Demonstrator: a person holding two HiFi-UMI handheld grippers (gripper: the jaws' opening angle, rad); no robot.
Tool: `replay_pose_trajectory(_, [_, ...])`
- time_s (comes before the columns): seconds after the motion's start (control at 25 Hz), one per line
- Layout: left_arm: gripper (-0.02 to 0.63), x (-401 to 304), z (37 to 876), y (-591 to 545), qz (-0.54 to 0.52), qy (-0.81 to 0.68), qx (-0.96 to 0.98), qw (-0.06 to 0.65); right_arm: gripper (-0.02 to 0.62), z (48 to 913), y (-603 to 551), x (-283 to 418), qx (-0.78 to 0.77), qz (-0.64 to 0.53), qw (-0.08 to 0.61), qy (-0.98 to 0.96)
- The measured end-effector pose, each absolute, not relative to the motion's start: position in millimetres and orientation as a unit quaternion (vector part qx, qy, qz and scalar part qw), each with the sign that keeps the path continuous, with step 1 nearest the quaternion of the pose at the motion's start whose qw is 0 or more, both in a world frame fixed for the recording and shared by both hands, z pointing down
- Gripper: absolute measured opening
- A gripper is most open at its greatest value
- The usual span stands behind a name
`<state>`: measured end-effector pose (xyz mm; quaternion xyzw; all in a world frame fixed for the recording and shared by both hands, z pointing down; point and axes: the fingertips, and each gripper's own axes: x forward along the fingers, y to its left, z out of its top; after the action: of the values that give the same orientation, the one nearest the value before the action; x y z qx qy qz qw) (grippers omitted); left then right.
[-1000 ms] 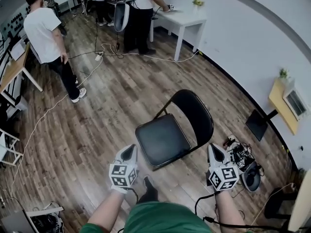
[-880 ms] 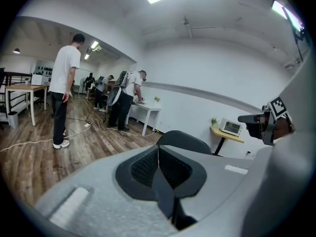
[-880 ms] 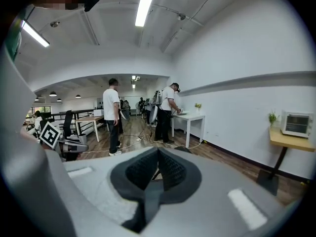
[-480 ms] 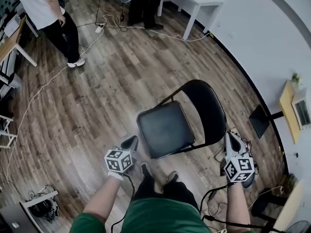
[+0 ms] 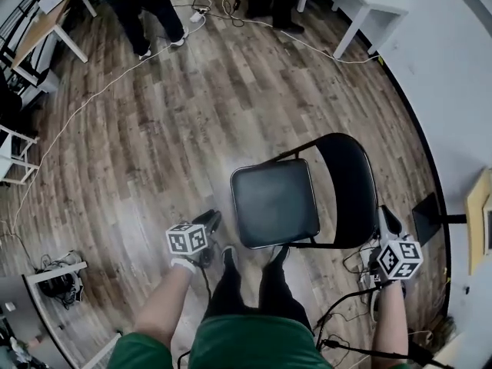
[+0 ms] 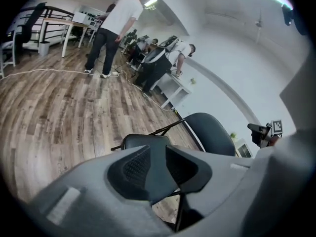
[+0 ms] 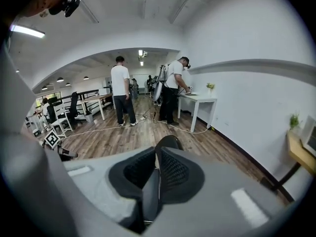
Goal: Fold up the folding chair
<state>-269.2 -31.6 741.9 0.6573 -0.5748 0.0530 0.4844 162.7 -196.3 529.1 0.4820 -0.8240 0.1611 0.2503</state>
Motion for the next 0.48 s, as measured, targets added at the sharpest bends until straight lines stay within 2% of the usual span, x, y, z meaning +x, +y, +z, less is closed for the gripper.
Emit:
replay_pose_trajectory(0.08, [0.12,-264.6,764.0,-35.7,0.053,-0.573,0.645,0.502,0.045,543.7,-217.0,173.0,0.481,0.166,0.257,-0.822])
replay_pose_trajectory(0.24, [0.214,-239.6,811.6,-42.7,0.051,-0.533,0.651,0.537,0.087,578.9,-244.4,186.1,0.484,0.198,0.267,-0.81])
replay_pose_trajectory(0.48, [0.301,-206.1,898.8,-37.9,0.032,-0.493,0.635,0.594,0.232,630.7,-250.8,198.1,0.473,0.217,0.317,-0.793])
